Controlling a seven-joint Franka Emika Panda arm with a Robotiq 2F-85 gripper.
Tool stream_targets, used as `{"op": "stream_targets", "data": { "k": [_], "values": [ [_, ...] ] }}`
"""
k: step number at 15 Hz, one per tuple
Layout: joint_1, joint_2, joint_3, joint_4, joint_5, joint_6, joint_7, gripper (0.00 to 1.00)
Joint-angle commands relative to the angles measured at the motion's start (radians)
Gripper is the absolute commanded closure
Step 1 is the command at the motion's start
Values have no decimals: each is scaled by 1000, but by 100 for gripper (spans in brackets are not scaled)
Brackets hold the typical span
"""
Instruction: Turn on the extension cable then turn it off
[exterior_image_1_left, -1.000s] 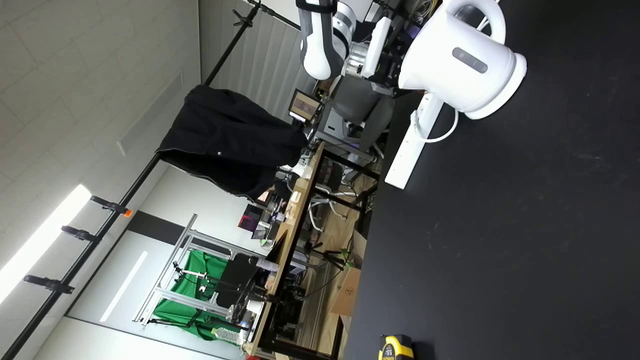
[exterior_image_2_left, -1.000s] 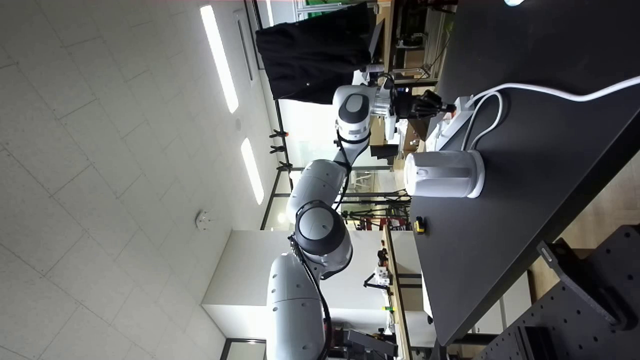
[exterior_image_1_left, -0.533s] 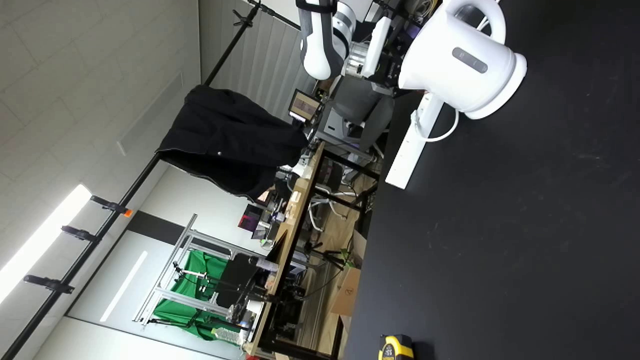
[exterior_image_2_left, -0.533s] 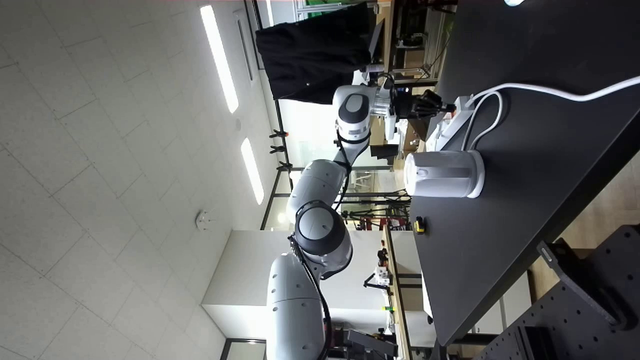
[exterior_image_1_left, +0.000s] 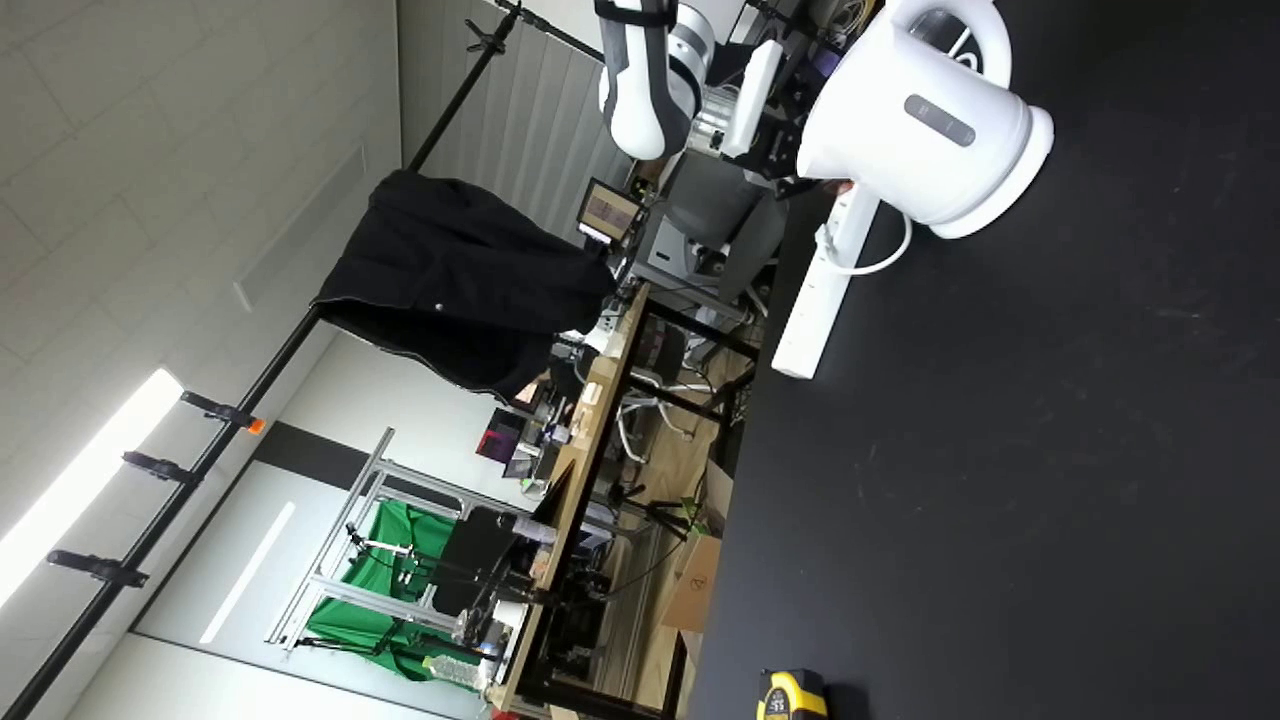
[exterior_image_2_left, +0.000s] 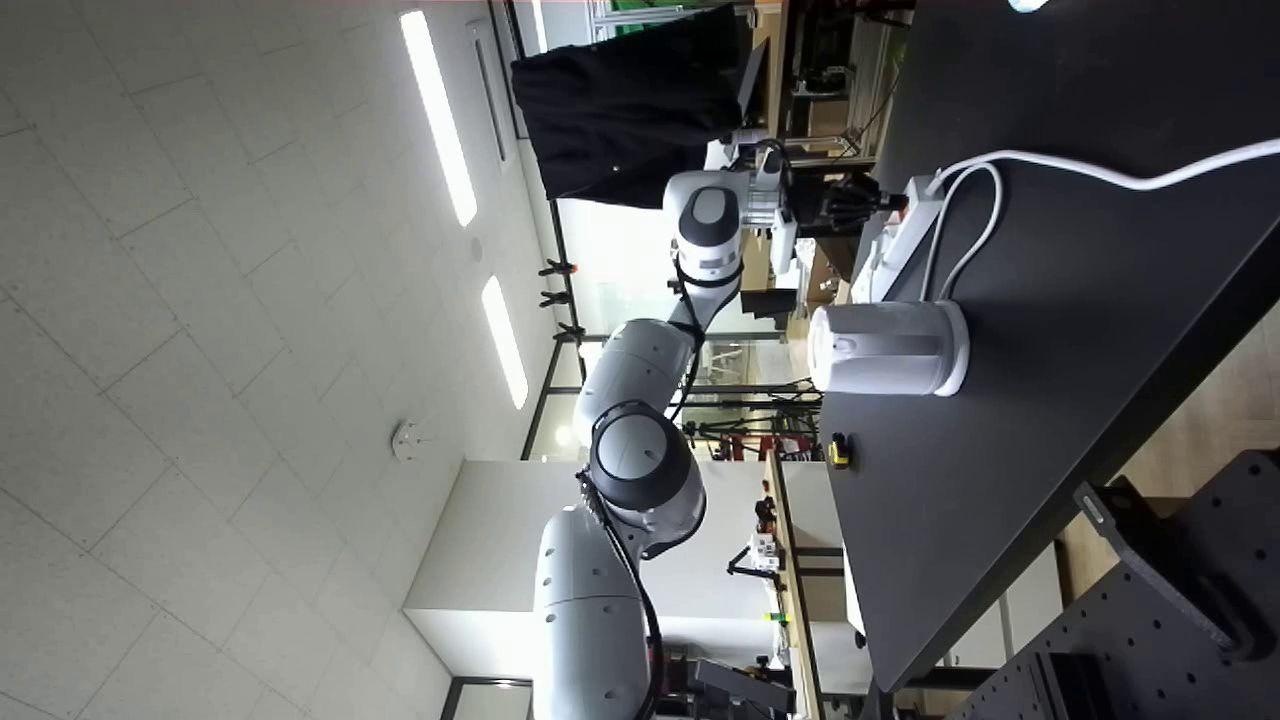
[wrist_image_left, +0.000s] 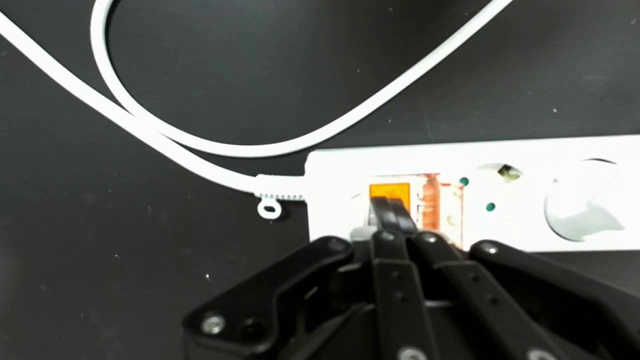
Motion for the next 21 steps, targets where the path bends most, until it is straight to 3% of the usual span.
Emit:
{"op": "stream_targets", "data": {
  "k": [1, 13, 21],
  "values": [
    [4, -12, 3, -20, 0, 21, -21, 100],
    [7, -84, -6, -33, -5, -14, -80, 100],
    [11, -67, -15, -75, -12, -45, -72, 100]
  ]
}}
